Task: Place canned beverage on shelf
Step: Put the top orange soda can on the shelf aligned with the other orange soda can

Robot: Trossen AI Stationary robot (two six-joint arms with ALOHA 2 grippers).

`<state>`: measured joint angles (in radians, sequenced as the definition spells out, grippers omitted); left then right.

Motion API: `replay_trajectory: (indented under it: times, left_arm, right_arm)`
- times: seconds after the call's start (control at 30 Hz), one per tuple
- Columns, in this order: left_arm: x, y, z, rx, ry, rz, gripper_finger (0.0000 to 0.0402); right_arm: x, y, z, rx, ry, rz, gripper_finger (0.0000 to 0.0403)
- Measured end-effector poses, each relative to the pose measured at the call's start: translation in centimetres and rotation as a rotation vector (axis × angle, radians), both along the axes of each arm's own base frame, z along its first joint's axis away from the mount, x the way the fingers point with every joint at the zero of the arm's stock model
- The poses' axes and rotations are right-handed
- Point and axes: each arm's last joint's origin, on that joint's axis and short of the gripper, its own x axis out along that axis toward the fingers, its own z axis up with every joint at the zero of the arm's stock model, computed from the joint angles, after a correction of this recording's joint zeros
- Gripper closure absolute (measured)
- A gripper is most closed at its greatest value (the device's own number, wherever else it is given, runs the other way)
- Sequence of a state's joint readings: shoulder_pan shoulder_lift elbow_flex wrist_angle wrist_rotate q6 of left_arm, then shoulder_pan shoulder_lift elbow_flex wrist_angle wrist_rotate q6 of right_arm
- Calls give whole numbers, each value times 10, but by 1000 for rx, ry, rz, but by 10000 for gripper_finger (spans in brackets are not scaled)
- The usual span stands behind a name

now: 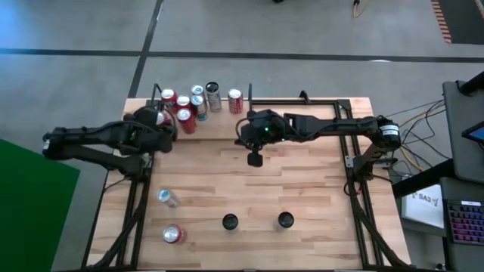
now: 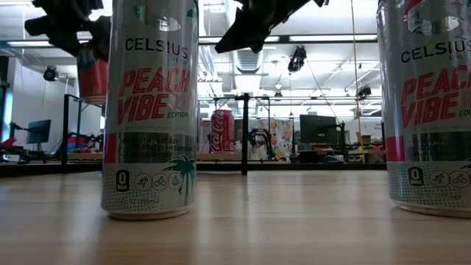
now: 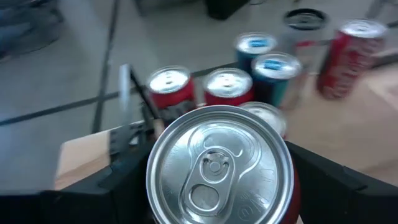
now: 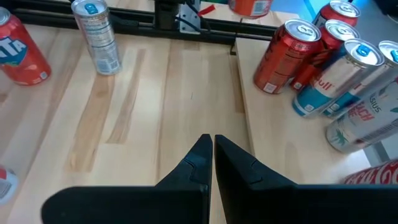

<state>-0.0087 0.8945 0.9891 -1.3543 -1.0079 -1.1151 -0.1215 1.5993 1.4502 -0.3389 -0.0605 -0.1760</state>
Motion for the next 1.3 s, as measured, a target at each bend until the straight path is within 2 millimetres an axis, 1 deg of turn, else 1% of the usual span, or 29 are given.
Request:
replay_trajectory:
  times: [0.1,0.23,0.53,0.7,0.93,1.1,1.3]
  left_arm:
    - [-1,6,-2,-23,-17,58,113]
    - [1,9,-6,-36,-17,84,113]
    - [1,9,-35,-48,51,118,106]
    - [2,10,-43,-40,53,129,106]
    - [8,11,-49,11,63,122,106]
    - [9,12,-59,41,95,127,106]
    - [15,13,-71,76,126,115,106]
  right_arm:
    - [0,0,0,7,0,-3,394]
    - [0,0,0,8,-1,-4,394]
    - [1,0,1,8,-12,-5,394]
    - [1,0,1,8,-17,-5,394]
    - [1,0,3,14,-32,-10,394]
    - [1,0,3,19,-31,-12,394]
    - [1,0,3,18,-31,-13,394]
